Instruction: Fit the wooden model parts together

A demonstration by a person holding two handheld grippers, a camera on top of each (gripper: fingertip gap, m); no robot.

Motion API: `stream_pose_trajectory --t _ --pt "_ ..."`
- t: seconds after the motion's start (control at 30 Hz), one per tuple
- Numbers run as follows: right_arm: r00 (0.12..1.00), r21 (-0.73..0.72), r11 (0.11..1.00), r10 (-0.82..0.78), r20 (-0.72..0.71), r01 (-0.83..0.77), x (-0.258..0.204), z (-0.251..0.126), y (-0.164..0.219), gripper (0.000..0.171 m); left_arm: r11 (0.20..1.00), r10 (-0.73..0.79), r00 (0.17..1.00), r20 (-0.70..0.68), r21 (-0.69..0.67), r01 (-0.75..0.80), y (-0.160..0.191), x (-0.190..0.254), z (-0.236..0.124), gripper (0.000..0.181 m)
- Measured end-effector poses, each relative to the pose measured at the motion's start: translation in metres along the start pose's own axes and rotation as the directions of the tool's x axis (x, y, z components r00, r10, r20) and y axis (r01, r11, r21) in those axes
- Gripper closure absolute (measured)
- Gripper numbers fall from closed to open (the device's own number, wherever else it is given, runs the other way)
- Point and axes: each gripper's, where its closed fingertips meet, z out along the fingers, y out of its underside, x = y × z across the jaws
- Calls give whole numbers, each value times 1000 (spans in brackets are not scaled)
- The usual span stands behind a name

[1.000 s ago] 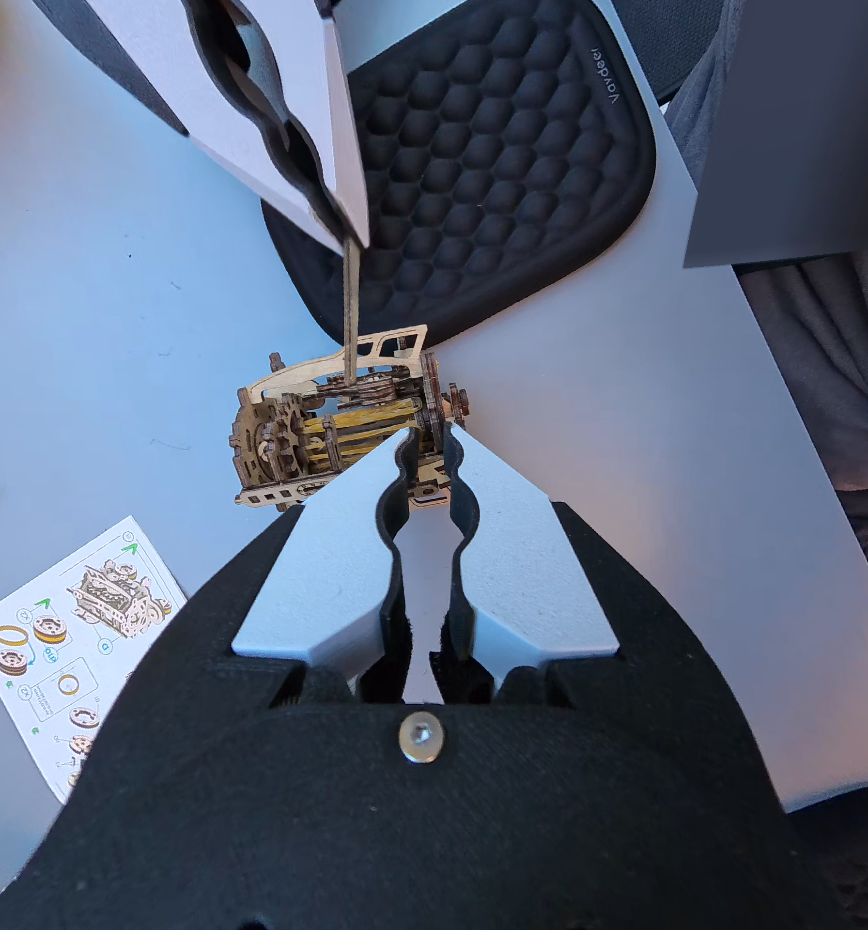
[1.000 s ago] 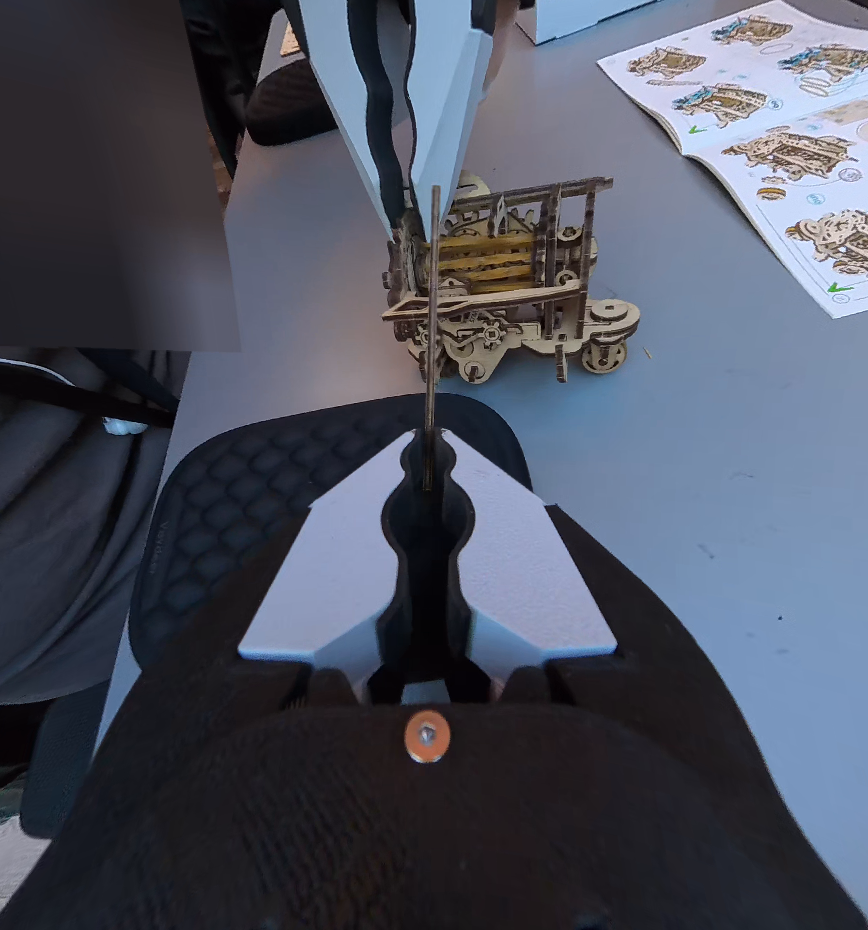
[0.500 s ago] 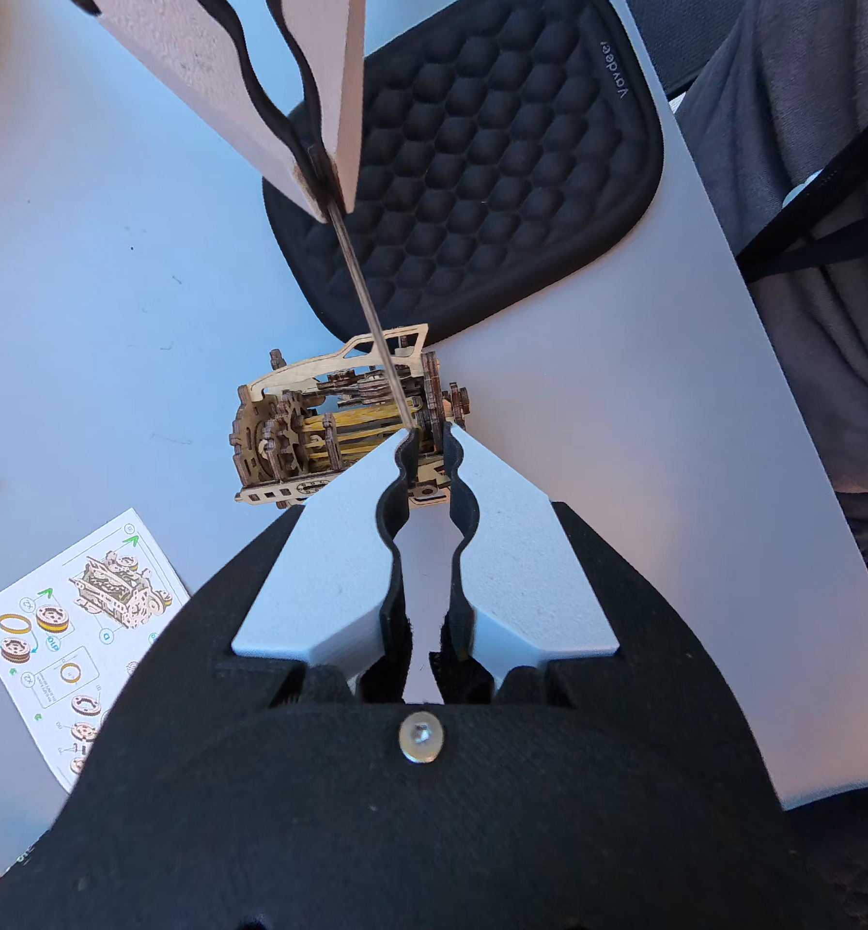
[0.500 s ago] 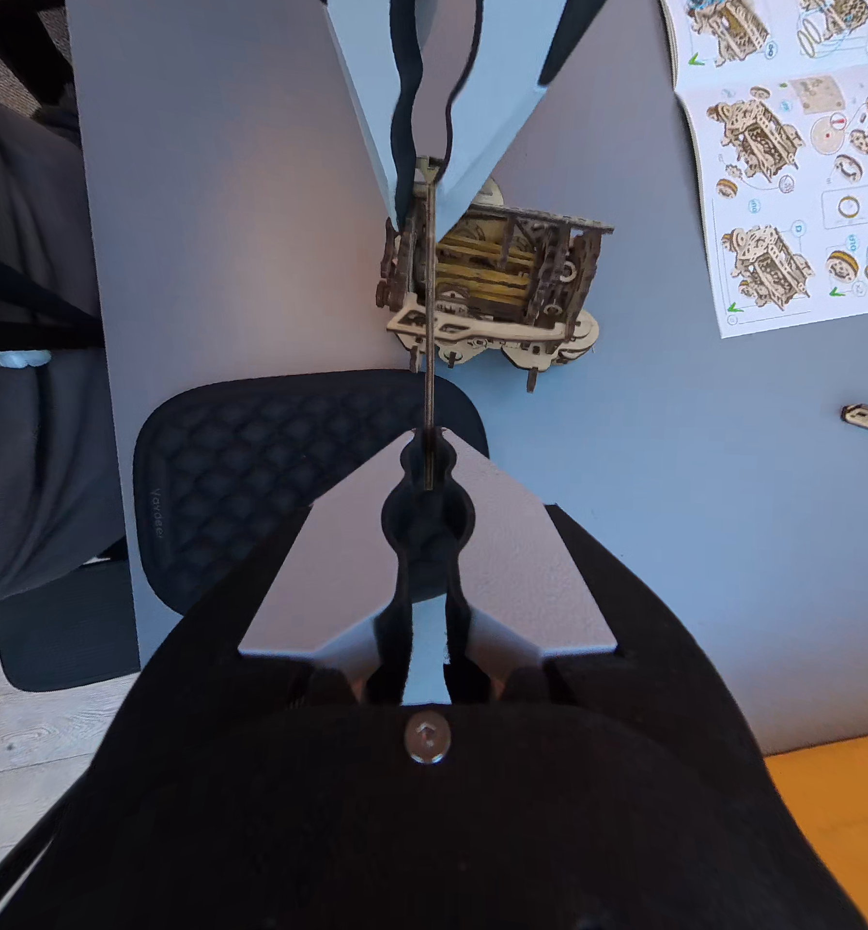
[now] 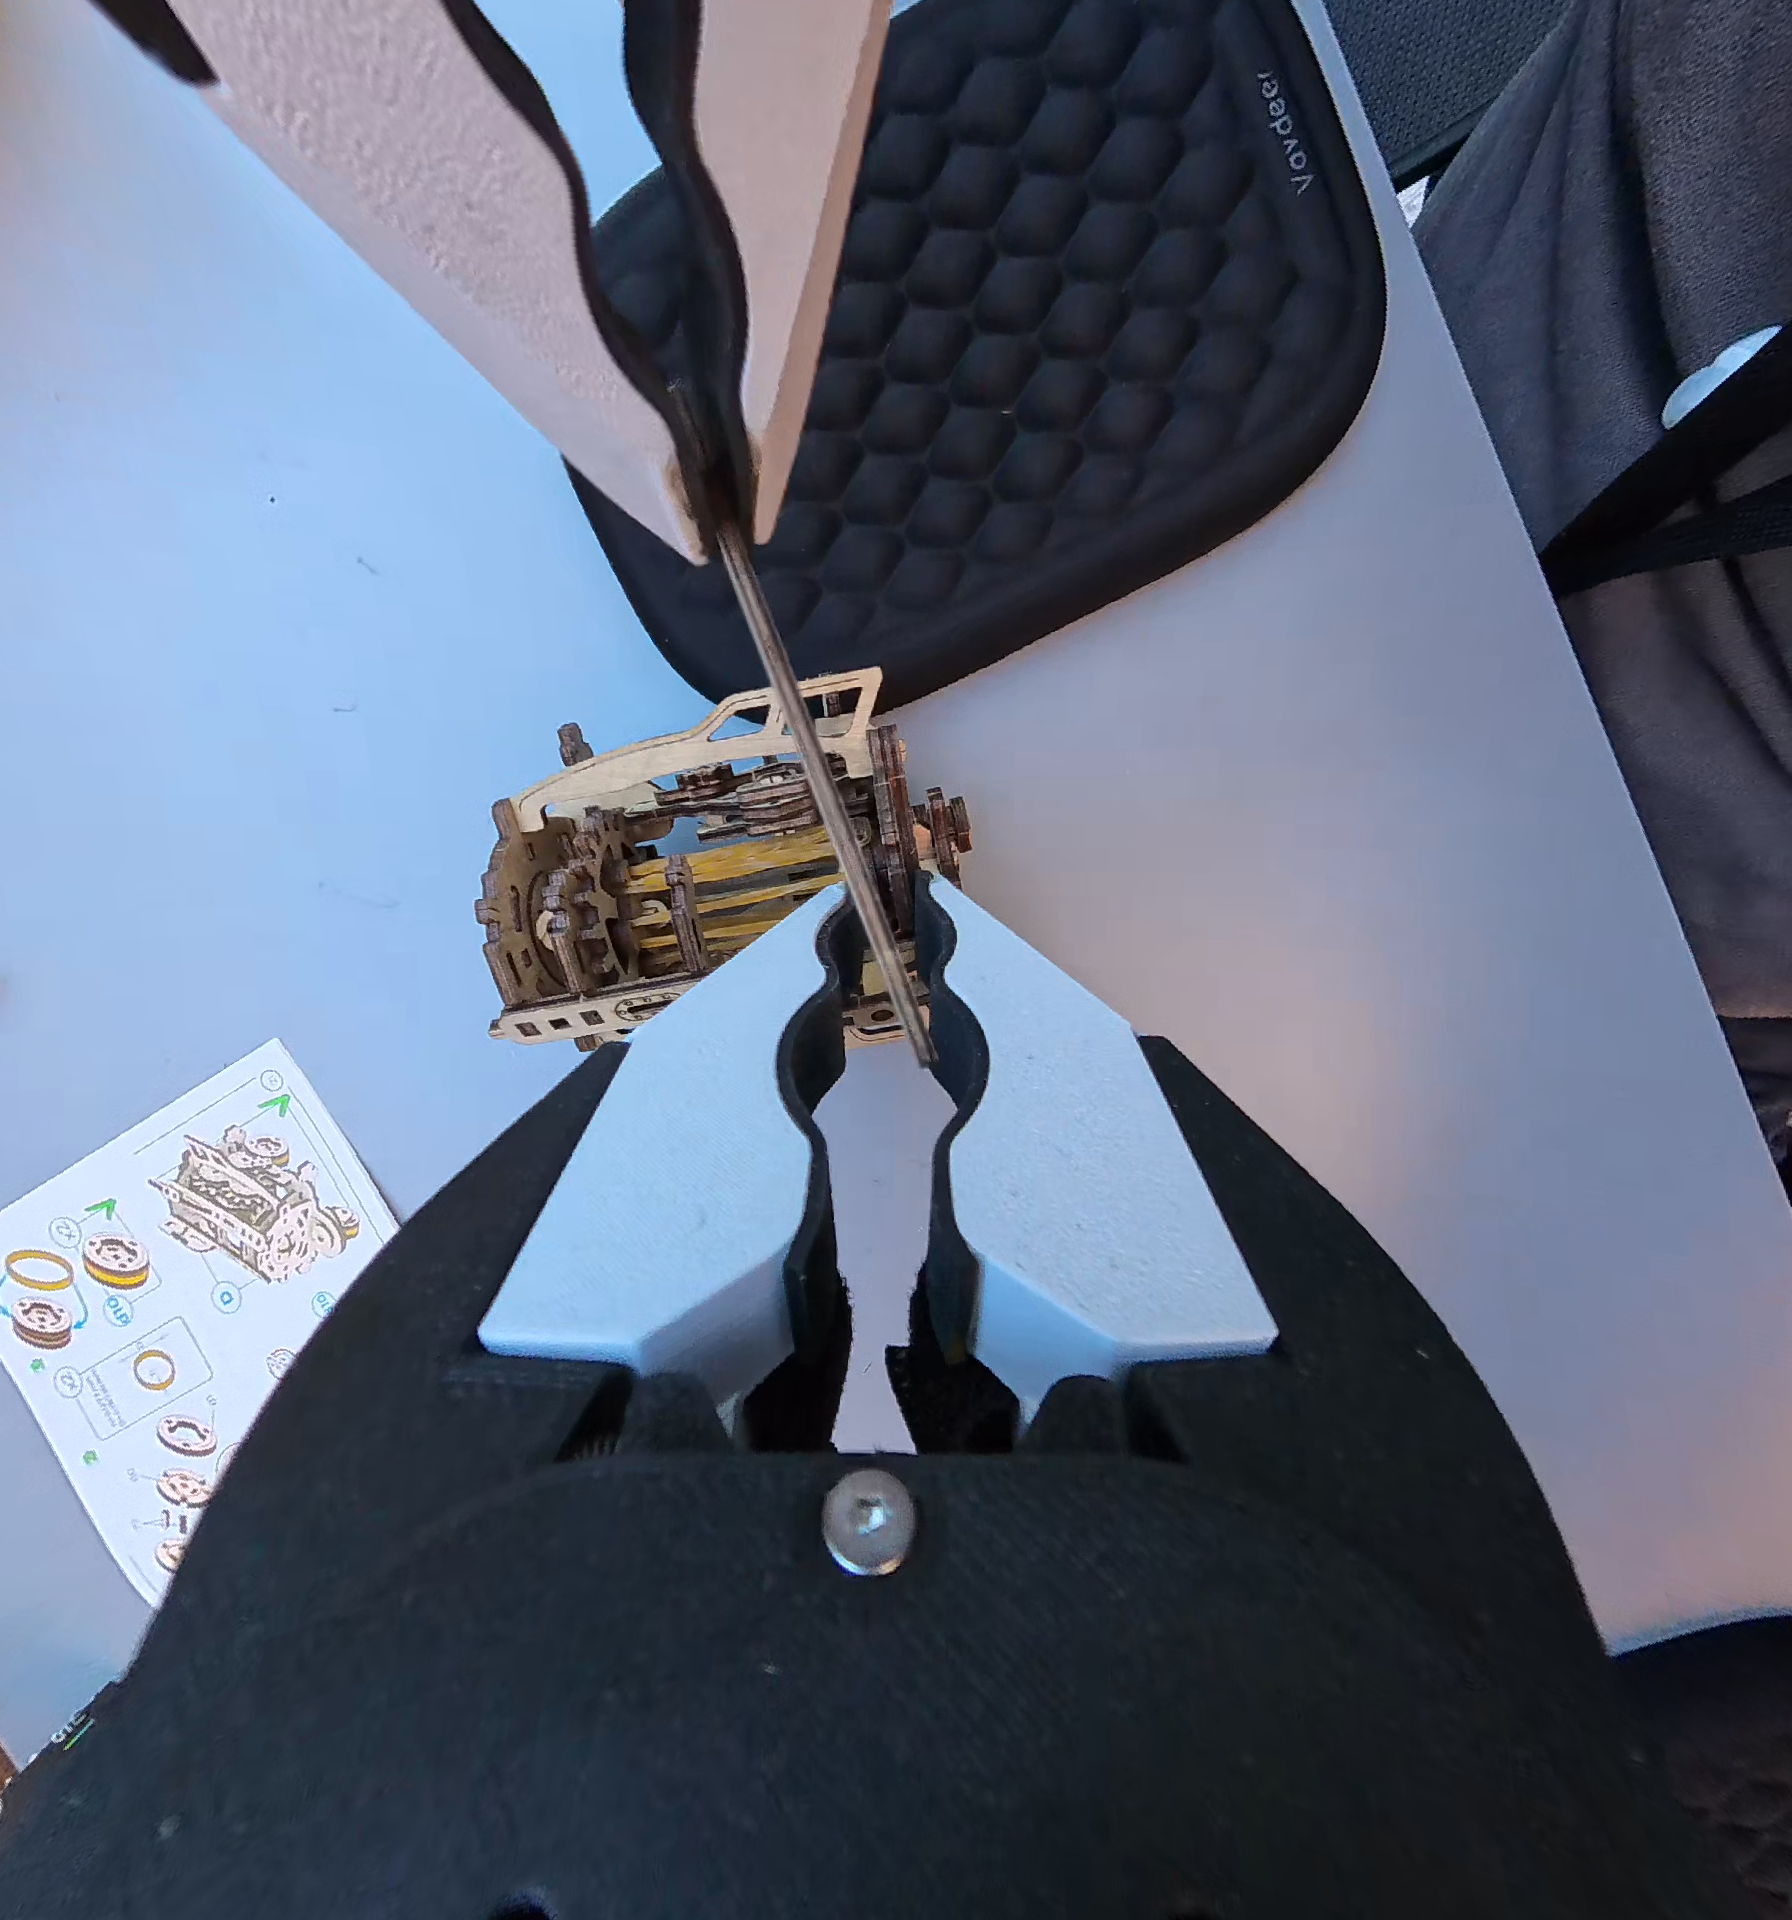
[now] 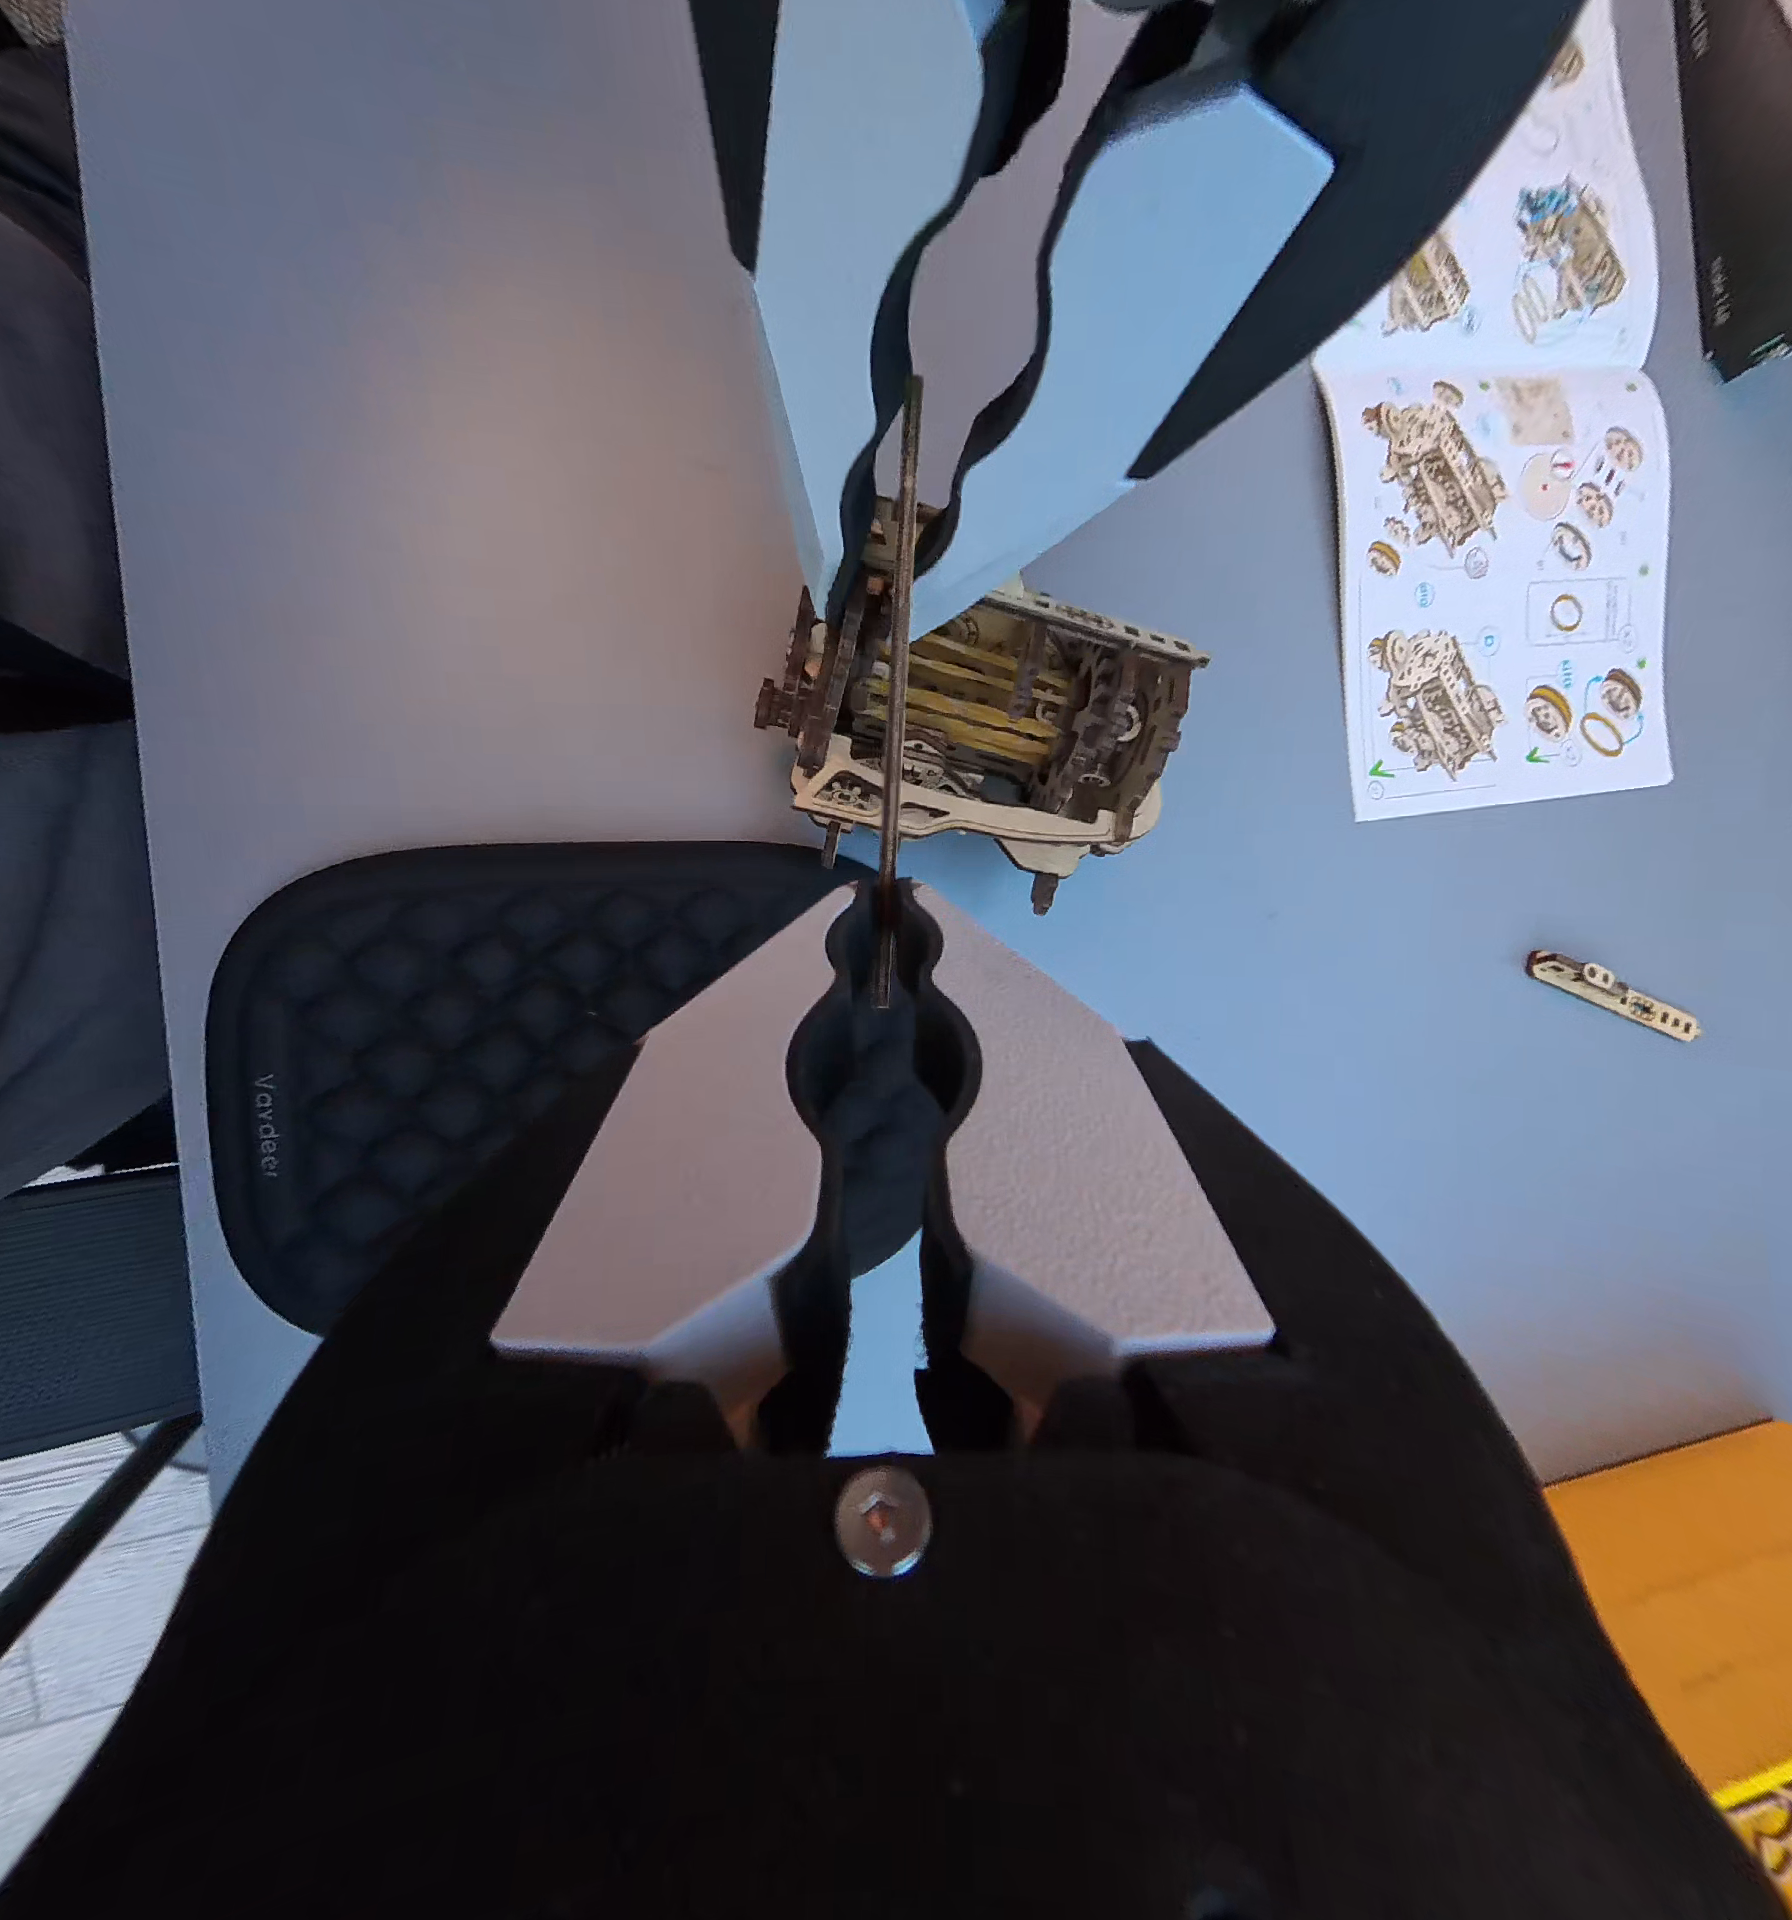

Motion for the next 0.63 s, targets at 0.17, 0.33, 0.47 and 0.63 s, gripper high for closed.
stream_pose_trajectory --t 0.17,0.33,0.47,0.63 --pt "1000 58 998 -14 -26 16 -1 -6 -11 169 1000 1 1000 2 -4 -1 0 0 0 174" --pt "996 147 989 -4 -87 16 7 -18 -23 169 1000 2 1000 3 -6 -2 0 0 0 174" --pt "995 224 974 7 -100 15 9 -26 -36 169 1000 4 1000 5 -9 -4 0 0 0 174" --pt "995 355 935 47 -85 -14 12 -39 -50 169 1000 4 1000 7 -9 -4 0 0 0 174"
